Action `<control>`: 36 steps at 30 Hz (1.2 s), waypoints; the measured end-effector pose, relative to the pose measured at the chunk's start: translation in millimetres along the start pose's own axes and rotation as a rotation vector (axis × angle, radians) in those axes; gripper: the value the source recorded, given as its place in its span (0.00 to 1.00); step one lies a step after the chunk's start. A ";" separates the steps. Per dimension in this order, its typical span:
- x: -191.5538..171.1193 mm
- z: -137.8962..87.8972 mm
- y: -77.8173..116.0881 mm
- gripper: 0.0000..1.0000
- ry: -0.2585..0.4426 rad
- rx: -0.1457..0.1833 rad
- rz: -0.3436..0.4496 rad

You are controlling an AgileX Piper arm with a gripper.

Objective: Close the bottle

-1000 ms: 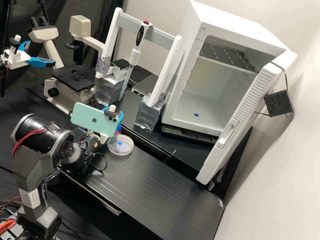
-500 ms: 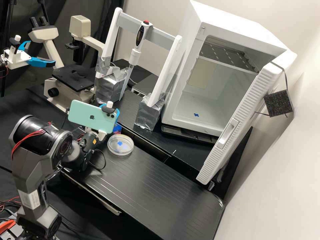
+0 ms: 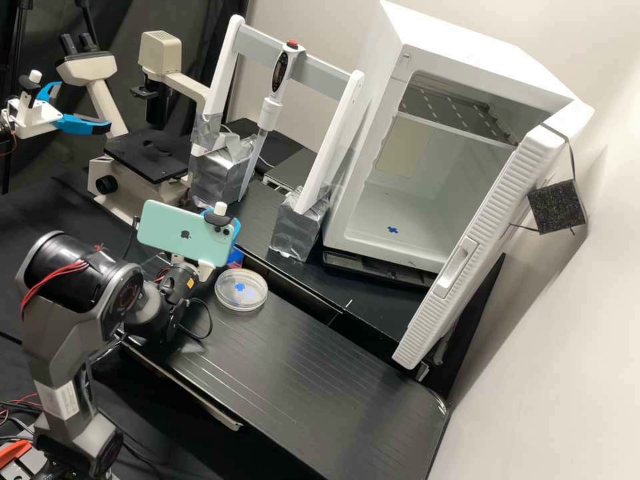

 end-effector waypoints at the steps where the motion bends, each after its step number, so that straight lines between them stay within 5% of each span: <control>1: -0.8 0.5 1.1 0.00 -0.001 -0.003 0.003; 36: -0.2 1.5 -1.7 0.00 0.003 0.000 -0.030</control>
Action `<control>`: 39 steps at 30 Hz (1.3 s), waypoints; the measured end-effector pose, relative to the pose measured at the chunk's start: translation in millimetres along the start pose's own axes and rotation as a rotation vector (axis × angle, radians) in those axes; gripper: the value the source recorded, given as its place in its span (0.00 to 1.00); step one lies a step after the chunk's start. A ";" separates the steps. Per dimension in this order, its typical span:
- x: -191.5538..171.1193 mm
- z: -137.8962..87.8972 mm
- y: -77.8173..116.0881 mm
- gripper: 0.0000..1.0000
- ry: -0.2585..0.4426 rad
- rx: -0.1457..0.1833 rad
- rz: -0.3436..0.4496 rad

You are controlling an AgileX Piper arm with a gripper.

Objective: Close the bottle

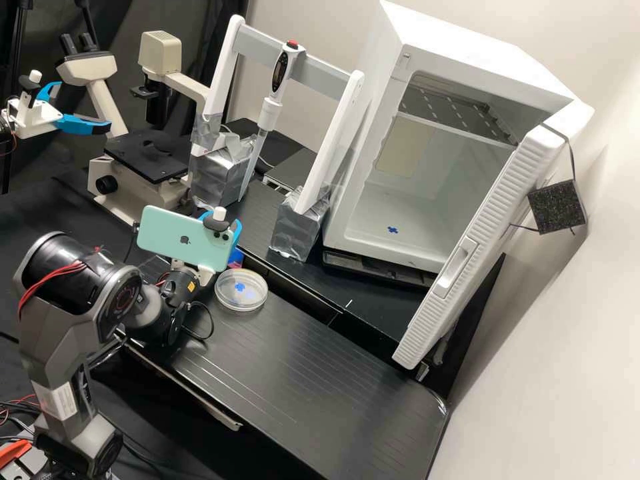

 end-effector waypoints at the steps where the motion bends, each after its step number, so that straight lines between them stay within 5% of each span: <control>1: 1.0 -0.4 1.4 0.00 0.002 -0.001 0.005; 20: 8.0 -0.1 9.1 0.00 -0.021 -0.001 0.010; 27: 1.6 -1.9 9.3 0.00 -0.021 0.036 0.011; 39: -0.2 -7.0 4.0 0.00 0.000 0.041 -0.011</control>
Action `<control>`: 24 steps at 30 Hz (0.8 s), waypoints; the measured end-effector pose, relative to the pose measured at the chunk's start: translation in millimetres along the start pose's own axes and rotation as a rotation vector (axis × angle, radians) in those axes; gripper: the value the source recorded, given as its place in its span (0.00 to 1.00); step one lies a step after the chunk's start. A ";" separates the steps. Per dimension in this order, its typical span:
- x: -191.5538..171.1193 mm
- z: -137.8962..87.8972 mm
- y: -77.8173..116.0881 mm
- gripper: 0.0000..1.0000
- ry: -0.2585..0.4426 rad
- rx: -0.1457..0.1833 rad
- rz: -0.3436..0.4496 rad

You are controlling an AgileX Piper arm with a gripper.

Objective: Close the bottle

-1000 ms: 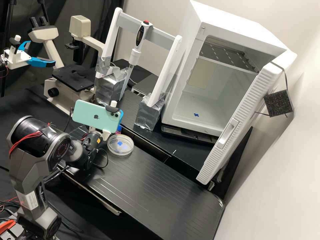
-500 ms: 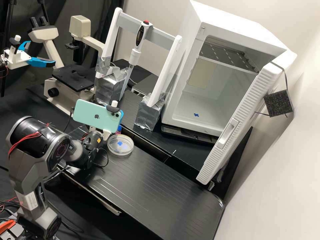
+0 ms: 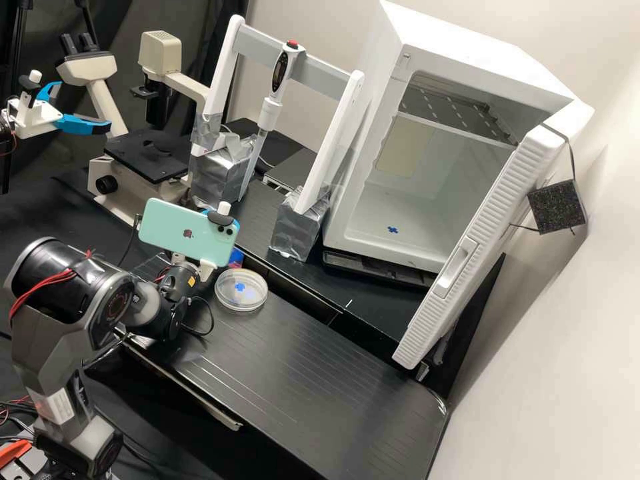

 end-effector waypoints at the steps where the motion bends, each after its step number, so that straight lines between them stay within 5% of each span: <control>1: 0.0 0.0 0.0 0.00 0.000 0.000 0.000; 24: -0.5 5.3 4.4 0.00 -0.020 0.004 0.016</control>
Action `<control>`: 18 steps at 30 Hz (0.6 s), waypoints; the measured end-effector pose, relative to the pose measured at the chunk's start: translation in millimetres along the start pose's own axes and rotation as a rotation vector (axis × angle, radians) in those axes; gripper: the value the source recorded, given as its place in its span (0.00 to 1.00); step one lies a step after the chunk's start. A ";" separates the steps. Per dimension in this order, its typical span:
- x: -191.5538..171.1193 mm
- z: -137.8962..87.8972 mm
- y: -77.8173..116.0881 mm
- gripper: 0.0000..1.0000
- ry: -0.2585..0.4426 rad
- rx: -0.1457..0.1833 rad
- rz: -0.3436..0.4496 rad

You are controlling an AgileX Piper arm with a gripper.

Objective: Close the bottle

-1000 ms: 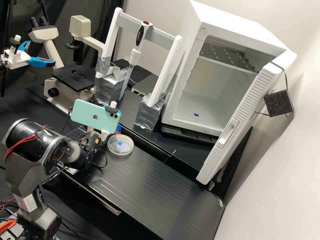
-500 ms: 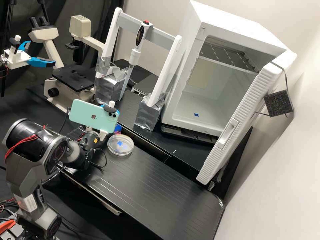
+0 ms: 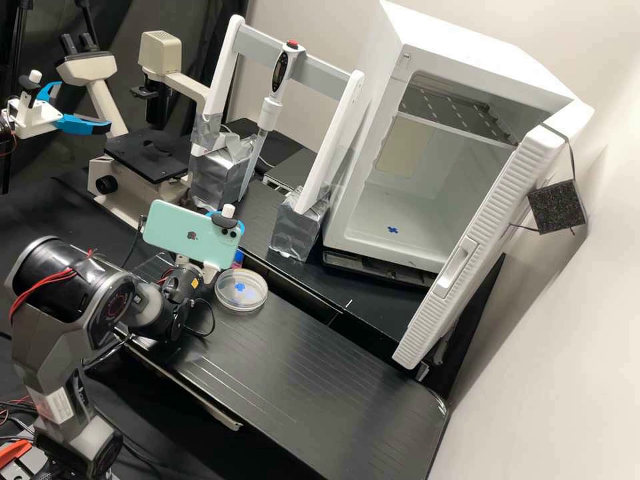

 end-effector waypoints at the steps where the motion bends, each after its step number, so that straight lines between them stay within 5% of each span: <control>1: 0.0 0.0 0.0 0.00 0.000 0.000 0.000; 18: -6.3 2.3 -6.8 0.00 -0.011 0.004 -0.024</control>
